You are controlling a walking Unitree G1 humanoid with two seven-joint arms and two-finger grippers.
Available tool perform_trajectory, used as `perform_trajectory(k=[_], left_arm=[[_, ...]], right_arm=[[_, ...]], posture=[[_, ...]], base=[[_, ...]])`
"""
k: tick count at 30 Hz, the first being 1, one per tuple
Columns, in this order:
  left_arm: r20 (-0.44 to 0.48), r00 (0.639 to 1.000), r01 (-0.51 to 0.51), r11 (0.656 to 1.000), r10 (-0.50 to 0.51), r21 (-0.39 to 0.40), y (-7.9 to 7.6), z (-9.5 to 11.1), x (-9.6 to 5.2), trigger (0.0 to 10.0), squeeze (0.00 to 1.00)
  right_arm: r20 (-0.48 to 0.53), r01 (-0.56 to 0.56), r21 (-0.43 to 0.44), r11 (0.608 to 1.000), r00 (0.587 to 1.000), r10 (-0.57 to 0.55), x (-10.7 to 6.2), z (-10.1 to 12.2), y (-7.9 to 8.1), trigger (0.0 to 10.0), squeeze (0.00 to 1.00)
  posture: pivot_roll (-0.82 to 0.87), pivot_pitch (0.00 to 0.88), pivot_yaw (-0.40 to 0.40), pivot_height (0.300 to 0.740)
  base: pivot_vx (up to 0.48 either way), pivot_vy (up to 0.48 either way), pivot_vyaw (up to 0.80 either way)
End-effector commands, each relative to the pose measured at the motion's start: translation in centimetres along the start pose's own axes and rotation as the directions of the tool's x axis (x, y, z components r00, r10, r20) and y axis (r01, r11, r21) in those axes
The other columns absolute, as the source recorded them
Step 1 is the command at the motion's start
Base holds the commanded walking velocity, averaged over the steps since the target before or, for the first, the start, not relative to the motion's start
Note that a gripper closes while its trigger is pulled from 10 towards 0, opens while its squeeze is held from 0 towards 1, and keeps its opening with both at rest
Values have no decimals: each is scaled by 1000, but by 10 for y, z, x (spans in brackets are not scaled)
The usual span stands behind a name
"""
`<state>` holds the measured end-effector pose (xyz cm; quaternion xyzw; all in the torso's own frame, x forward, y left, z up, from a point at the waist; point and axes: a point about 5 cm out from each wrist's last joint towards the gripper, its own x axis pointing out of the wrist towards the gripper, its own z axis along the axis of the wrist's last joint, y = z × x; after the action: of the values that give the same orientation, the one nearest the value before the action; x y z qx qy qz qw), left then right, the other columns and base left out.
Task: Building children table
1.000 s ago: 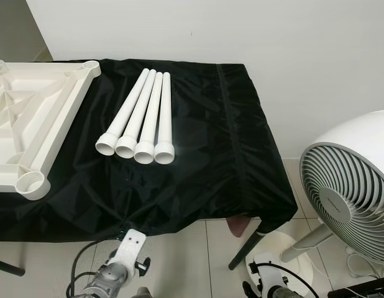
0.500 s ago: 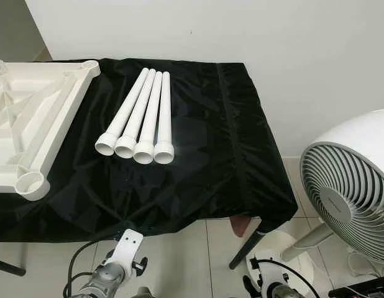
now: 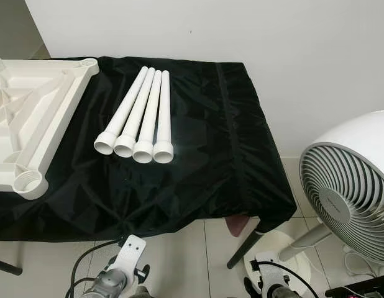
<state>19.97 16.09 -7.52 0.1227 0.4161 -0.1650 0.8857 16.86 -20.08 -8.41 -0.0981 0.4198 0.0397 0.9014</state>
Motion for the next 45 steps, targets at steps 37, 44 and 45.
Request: perform_trajectory(k=[37, 44, 45], left_arm=[[-76, 990, -122, 991, 119, -46, 3, -13, -2, 10000, 0], [-77, 989, -126, 991, 123, -46, 4, -12, -2, 10000, 0], [-77, 989, -126, 991, 123, -46, 4, -12, -2, 10000, 0]], right_arm=[[-72, 13, 1, 1000, 997, -13, -4, -17, 5, 10000, 0], [-78, 7, -9, 1000, 997, -7, -4, -18, 6, 10000, 0], [-78, 7, -9, 1000, 997, -7, -4, -18, 6, 10000, 0]], posture=[[-83, 0, 17, 740], [-76, 0, 16, 740], [-76, 0, 16, 740]], base=[[0, 136, 0], [0, 403, 0], [0, 405, 0]])
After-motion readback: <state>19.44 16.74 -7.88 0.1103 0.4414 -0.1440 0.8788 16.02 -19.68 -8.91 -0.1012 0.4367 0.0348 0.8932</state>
